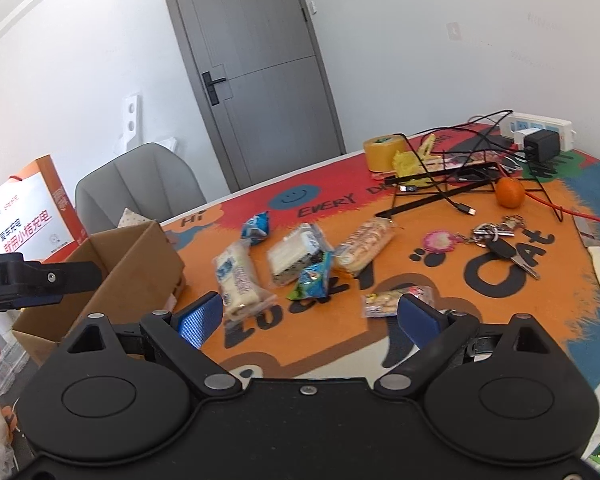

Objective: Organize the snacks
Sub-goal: 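Open both grippers over the box and return them to the snack pile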

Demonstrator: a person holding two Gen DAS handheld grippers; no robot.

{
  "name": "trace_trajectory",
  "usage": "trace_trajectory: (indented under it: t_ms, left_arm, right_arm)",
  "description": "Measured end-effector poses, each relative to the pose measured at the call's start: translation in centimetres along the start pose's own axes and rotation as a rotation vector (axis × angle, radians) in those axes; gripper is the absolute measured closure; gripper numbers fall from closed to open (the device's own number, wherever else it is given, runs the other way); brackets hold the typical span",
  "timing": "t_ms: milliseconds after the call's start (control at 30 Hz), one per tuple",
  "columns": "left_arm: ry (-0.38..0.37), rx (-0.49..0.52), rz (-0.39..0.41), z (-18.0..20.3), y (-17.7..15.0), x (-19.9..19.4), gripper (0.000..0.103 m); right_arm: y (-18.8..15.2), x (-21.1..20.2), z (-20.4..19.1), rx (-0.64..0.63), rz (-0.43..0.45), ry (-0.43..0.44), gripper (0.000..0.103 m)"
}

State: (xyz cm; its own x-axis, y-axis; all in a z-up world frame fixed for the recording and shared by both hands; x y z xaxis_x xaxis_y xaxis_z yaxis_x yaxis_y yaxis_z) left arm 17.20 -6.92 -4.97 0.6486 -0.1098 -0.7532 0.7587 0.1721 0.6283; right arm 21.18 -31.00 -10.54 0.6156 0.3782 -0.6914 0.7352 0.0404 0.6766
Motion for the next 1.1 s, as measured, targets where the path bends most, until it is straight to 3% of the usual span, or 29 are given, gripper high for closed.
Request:
trace_trajectory:
  t_ms: [233, 400, 1100]
  left_arm:
    - [0.007, -0.006, -0.014, 1.6, 0.6, 2.0, 0.012]
    - [0.021, -0.005, -0.01, 2.3, 0.9, 3.2, 0.013]
    - [0.051, -0.05, -0.072, 4.3, 2.2, 10.0, 0.021]
  right_arm:
    - [-0.4, 1.1, 1.7, 0.046, -0.021, 0.003, 0.033]
    - [-0.4, 2.3, 2.5, 0.05, -0.034, 0.006, 0.043]
    - [2.1, 8.7, 5.7, 0.167, -0.106, -0.036, 0.048]
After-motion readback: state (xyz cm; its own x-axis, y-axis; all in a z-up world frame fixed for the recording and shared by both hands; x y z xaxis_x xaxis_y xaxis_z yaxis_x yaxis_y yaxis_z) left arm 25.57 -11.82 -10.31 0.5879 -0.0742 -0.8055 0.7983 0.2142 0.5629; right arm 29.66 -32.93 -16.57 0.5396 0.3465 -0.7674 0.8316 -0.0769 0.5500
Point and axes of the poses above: each gripper's, at about its wrist camera, not at the fingertips, and x roughly the way its jaws point, z to its right, y to its top, the point moved 2 cm from there along x, roughly the way its jaws point, and after that the axes turned 15 degrees about -z, right-handed, at the moved point
